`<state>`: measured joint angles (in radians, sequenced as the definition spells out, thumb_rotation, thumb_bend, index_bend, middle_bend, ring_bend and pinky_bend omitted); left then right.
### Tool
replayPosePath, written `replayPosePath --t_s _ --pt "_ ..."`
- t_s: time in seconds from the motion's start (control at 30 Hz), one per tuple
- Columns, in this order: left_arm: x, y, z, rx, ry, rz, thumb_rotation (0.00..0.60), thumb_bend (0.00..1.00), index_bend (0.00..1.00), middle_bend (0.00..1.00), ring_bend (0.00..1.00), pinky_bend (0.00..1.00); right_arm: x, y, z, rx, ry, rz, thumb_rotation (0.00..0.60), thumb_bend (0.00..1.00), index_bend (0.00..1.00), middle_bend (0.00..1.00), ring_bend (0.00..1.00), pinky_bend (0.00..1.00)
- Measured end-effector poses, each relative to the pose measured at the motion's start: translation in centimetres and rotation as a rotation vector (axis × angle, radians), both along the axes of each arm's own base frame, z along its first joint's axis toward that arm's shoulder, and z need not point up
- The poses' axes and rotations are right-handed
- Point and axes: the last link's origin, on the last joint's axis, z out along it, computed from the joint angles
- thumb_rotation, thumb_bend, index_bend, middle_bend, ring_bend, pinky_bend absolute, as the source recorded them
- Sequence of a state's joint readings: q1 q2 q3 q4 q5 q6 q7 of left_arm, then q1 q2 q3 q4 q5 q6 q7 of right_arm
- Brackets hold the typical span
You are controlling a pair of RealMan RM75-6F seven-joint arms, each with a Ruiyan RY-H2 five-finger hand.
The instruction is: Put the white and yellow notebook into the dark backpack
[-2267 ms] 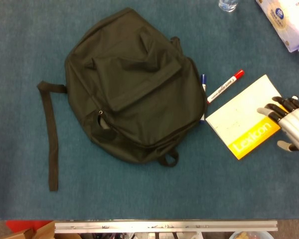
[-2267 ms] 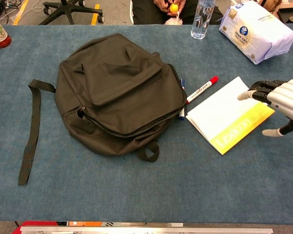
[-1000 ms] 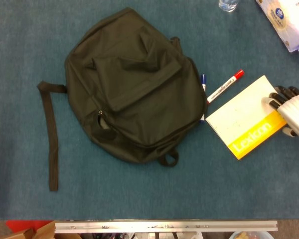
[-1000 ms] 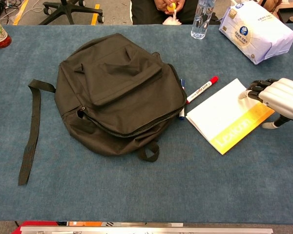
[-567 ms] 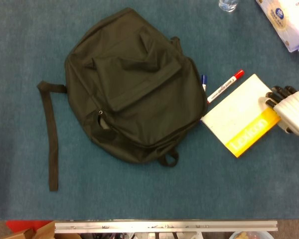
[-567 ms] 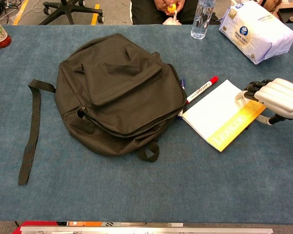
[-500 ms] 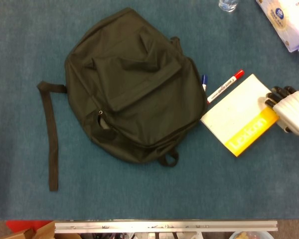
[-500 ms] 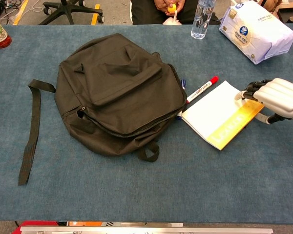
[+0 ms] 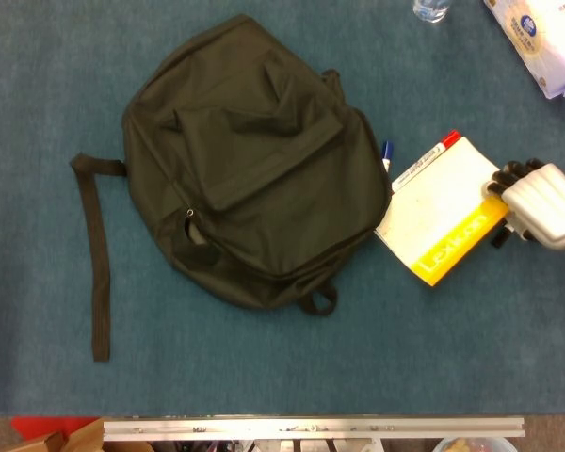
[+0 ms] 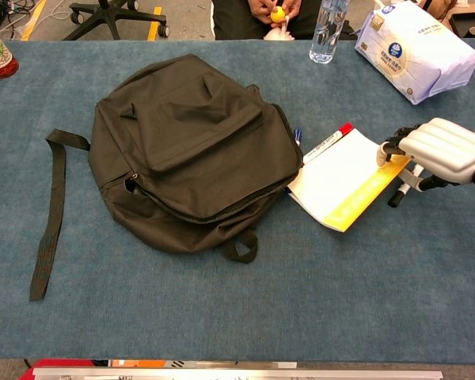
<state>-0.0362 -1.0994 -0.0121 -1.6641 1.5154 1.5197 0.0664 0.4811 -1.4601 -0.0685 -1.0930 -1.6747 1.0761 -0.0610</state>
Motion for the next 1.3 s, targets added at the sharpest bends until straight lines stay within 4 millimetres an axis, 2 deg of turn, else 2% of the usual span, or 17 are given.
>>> replayPosePath --t_s 0.27,0.5,0.77,0.97,1.3 --pt "-0.1 0.0 0.0 0.001 -0.002 0.004 0.600 0.25 0.25 0.22 0.24 0.16 0.9 -0.7 -0.3 -0.023 -0.036 0.010 0.600 0.49 0.57 0.53 0.38 0.48" --pt "-0.2 0.3 0.1 -0.001 -0.003 0.004 0.600 0.25 0.25 0.22 0.24 0.16 1.5 -1.1 -0.4 -0.070 -0.057 0.023 0.600 0.39 0.69 0.63 0.47 0.55" --pt "0.3 1.4 0.3 -0.030 0.009 -0.037 0.600 0.25 0.25 0.22 0.24 0.16 1.7 -1.2 0.5 -0.149 -0.087 0.026 0.600 0.36 0.77 0.70 0.55 0.65" --pt "1.1 2.6 -0.3 -0.090 -0.023 -0.075 0.600 0.25 0.25 0.22 0.24 0.16 1.9 -1.2 2.0 -0.224 -0.117 0.051 0.600 0.32 0.79 0.73 0.57 0.67" --pt "3.1 5.8 -1.3 -0.218 -0.035 -0.188 0.600 0.25 0.25 0.22 0.24 0.16 3.3 -1.0 6.6 -0.380 -0.210 0.108 0.600 0.30 0.79 0.73 0.58 0.67"
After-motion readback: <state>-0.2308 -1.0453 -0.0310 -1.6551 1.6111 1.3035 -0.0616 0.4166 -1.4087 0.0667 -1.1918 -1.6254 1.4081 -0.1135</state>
